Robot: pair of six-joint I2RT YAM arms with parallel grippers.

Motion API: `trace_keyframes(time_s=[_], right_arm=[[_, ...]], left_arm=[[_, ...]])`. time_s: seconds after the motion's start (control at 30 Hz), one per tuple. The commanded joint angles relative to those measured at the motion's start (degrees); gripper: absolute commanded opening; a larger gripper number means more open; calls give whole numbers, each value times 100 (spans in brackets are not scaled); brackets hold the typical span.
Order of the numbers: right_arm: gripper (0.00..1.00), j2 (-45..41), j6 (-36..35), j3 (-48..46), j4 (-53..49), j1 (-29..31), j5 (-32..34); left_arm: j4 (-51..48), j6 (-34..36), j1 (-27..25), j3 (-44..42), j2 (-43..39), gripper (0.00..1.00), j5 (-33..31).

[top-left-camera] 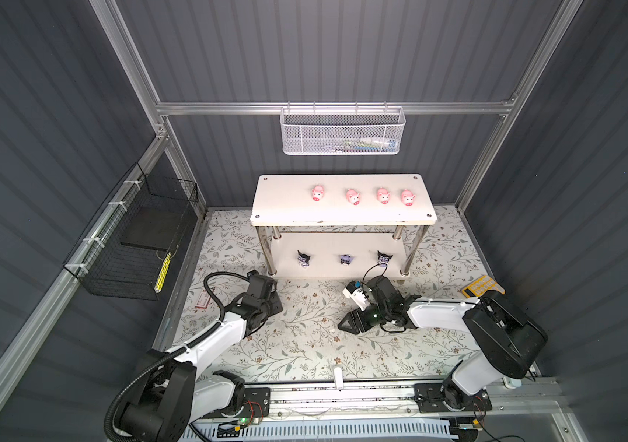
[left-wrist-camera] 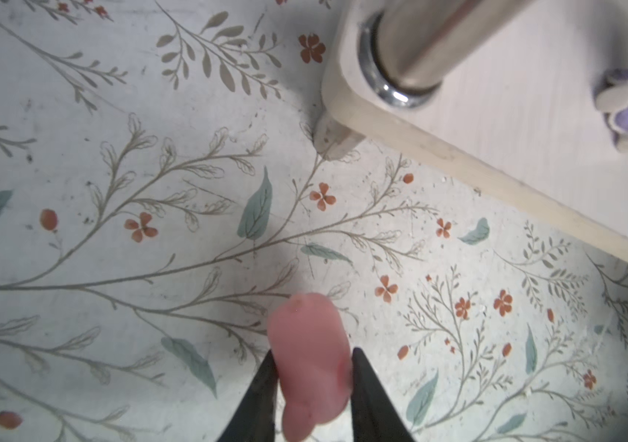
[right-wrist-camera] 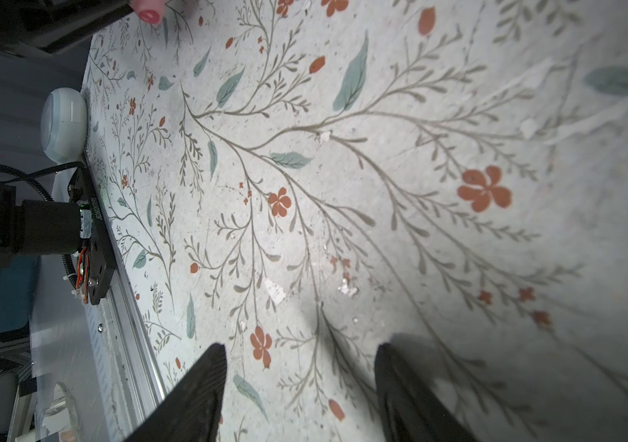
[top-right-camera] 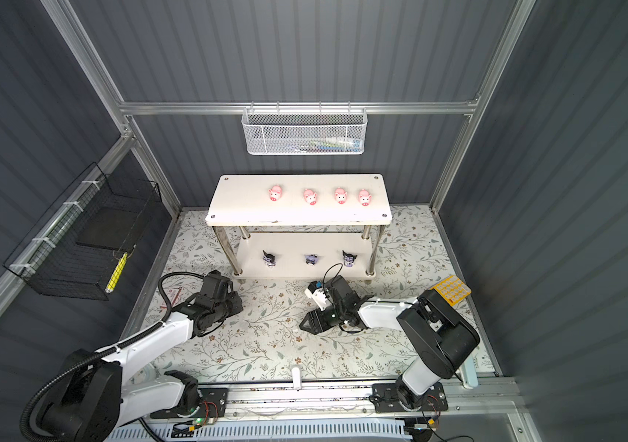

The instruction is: Place and organize the plastic toys onto the shelf

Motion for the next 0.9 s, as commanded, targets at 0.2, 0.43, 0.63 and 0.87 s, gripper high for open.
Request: trace_keyframes(time_s=[0.2,0.43,0.63,0.87], right_arm=[[64,90,-36,39,-21,-15,-79],[64,108,-27,57,-30,-15,-104],[64,121,-27,73,-39,-15,-111],[64,179,-37,125,-62,-15,-149]], left_arm=[[-128,582,46,-361,-398,32,766],[-341,743,29,-393,-297,33,784],[-465,724,2,-423,-279,36,628],[-566,670,-6,-356,-210,42,545]])
